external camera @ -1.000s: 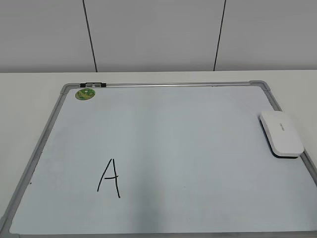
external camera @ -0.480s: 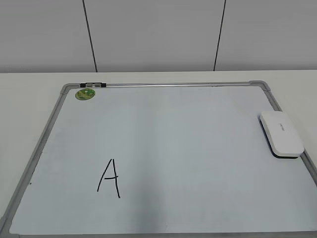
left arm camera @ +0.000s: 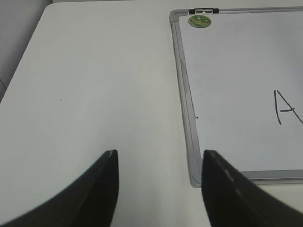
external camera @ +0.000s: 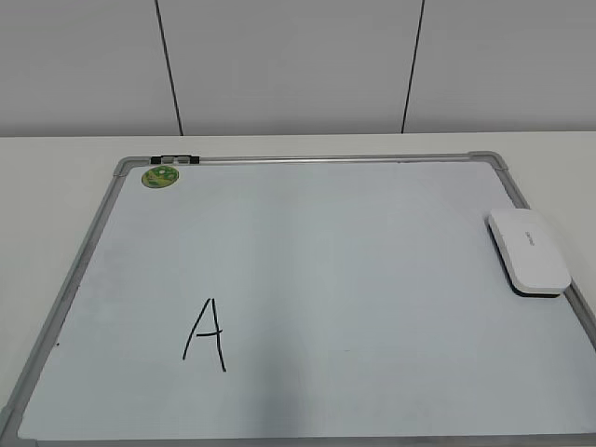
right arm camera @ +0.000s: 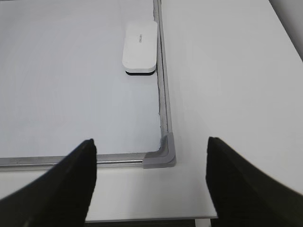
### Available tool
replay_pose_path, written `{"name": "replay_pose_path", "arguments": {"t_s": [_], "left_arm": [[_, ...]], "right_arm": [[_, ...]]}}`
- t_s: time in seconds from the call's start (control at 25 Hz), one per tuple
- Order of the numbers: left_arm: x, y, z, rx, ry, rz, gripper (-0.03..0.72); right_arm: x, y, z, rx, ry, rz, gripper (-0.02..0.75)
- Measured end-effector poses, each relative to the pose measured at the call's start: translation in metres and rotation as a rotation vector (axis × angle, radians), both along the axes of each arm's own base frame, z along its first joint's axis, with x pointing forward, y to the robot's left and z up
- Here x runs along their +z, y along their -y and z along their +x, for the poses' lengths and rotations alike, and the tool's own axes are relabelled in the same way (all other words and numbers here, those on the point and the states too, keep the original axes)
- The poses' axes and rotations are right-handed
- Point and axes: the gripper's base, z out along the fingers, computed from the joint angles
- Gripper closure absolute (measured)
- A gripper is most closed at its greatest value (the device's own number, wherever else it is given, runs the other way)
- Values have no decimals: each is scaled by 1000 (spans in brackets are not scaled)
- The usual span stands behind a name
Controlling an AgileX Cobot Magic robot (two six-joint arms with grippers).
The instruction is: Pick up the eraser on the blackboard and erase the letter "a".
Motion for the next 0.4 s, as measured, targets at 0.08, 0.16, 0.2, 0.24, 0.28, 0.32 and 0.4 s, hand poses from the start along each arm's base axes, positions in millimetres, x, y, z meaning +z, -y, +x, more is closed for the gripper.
{"name": "replay_pose_path", "arguments": {"t_s": [0.08, 0.16, 0.2, 0.24, 0.28, 0.32, 0.4], "left_arm": [[0, 0, 0, 0, 0, 0, 281], [0, 0, 0, 0, 0, 0, 282], [0, 0, 0, 0, 0, 0, 282], [0, 0, 0, 0, 0, 0, 282], [0, 0, 0, 0, 0, 0, 283], [0, 0, 0, 0, 0, 0, 283], [0, 0, 0, 0, 0, 0, 291]], "right_arm": [[0, 0, 0, 0, 0, 0, 202], [0, 0, 0, 0, 0, 0, 202], [0, 0, 0, 0, 0, 0, 202], [0, 0, 0, 0, 0, 0, 202], [0, 0, 0, 0, 0, 0, 202], [0, 0, 0, 0, 0, 0, 202], [0, 0, 0, 0, 0, 0, 202]]}}
